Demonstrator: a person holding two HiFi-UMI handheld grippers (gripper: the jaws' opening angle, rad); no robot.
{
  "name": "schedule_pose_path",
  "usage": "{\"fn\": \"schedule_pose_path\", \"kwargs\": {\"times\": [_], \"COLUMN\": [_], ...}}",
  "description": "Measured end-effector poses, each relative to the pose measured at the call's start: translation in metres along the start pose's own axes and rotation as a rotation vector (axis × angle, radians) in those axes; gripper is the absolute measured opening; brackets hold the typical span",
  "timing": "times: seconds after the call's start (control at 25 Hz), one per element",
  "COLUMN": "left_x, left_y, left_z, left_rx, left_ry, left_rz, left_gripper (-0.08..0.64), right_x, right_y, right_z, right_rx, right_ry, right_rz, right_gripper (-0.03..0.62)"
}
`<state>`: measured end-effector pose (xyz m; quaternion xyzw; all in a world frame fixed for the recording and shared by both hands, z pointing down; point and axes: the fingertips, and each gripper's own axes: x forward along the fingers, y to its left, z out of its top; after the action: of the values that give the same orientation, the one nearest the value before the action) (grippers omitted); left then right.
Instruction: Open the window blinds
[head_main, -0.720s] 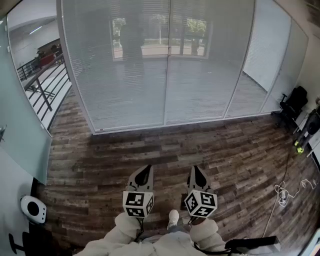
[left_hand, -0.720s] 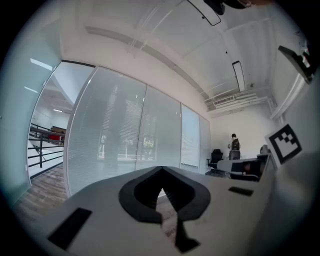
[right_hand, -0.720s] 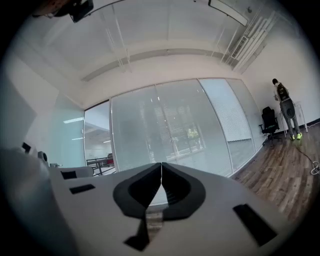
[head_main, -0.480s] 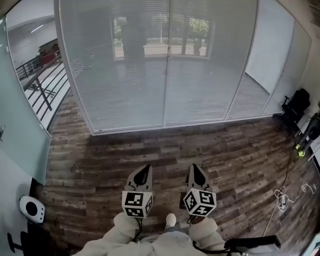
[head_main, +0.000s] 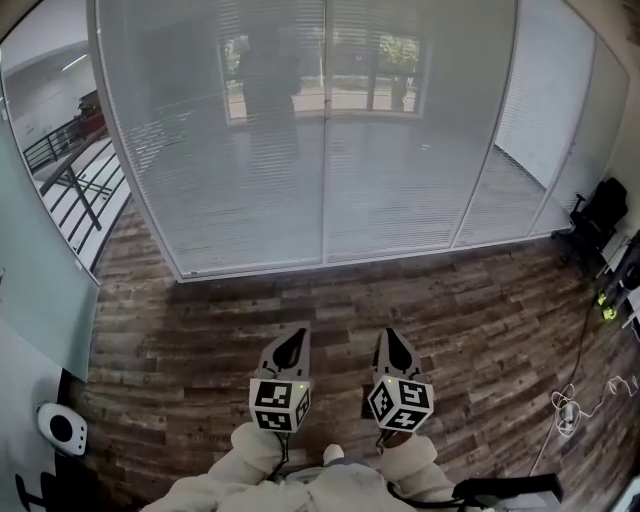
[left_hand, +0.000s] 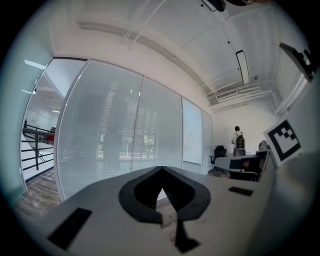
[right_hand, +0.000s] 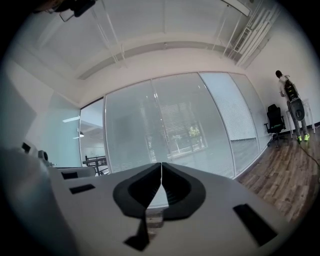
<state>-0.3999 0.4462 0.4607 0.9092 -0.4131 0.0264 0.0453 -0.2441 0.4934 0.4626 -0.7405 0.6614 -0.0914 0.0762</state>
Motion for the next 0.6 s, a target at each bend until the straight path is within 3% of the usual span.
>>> {"fn": "schedule_pose_path", "kwargs": {"times": [0.28,0.6], "left_x": [0.067,0.116], "left_y": [-0.015,0.004], "left_z": [0.005,0.001], "left_rx": [0.009,-0.014], "left_ry": [-0.010,0.008], "left_rz": [-0.002,0.031], "left_gripper": [-0.002,-0.002], "right_x": [0.043,0.094], "right_y": [-0.051,-0.074], "right_z": [0.012,0.002], "right_rx": [-0.016,-0.012], "right_ry": [0.001,0.043], "right_rz": [-0.022,-0.025], "right_gripper": [0.014,0.015]}}
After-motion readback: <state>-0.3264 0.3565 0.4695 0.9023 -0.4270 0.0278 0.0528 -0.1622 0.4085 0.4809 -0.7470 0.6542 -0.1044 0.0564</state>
